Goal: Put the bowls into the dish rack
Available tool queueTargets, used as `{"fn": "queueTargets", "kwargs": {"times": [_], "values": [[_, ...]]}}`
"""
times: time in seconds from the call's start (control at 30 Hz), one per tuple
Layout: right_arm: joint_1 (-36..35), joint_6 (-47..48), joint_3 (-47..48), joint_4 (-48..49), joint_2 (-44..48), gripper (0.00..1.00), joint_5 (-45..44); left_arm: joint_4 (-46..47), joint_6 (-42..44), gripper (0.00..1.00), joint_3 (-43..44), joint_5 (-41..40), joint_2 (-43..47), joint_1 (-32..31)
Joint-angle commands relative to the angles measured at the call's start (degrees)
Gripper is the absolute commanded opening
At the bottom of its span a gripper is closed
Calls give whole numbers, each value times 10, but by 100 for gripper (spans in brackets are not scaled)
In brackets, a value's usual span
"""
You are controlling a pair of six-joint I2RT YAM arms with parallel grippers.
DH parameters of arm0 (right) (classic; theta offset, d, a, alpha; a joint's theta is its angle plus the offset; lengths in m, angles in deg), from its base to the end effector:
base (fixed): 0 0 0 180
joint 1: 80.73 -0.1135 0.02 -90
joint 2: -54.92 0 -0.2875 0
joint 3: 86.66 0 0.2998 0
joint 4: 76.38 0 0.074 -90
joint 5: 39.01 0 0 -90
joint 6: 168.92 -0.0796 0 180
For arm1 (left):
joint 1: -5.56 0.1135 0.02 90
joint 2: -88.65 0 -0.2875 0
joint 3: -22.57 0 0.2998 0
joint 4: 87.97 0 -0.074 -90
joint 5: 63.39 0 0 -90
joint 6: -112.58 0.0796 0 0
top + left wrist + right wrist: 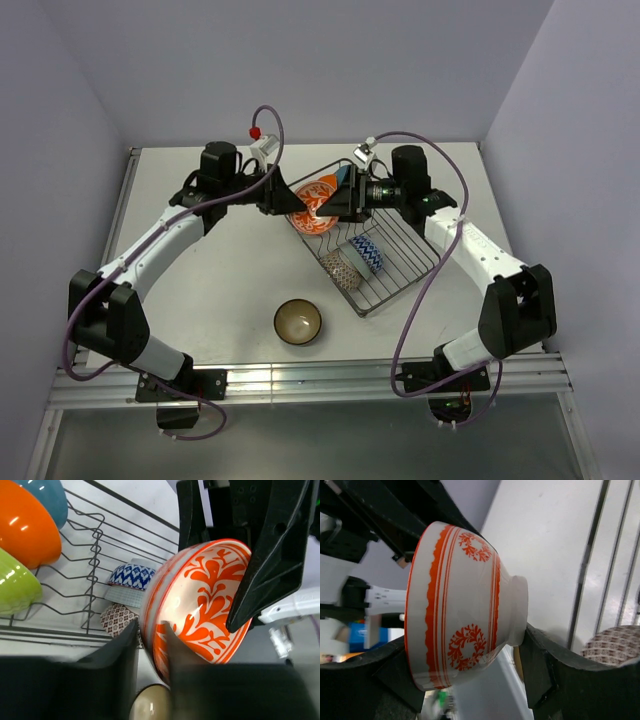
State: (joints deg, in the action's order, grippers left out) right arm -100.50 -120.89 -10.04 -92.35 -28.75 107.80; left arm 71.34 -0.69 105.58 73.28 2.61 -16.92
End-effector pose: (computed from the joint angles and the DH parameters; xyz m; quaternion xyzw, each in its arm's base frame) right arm 0.3483 0.1960 0.3165 -0.1163 0.7704 0.5896 0.2130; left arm 0.3634 -0.2131 0.3327 0.2112 0.7703 -0.5007 0.3336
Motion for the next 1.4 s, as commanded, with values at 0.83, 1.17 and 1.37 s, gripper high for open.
{"fn": "queueTargets", "kwargs": {"times": [0.83,1.17,1.37], "values": [[6,-20,50,-14,26,95,-44,205,-184,0,-84,11,31,28],[4,-65,26,71,22,96,-38,219,-197,0,-90,15,31,26],[-4,-65,30,59,10,96,-38,223,-201,0,-91,11,30,26]]}}
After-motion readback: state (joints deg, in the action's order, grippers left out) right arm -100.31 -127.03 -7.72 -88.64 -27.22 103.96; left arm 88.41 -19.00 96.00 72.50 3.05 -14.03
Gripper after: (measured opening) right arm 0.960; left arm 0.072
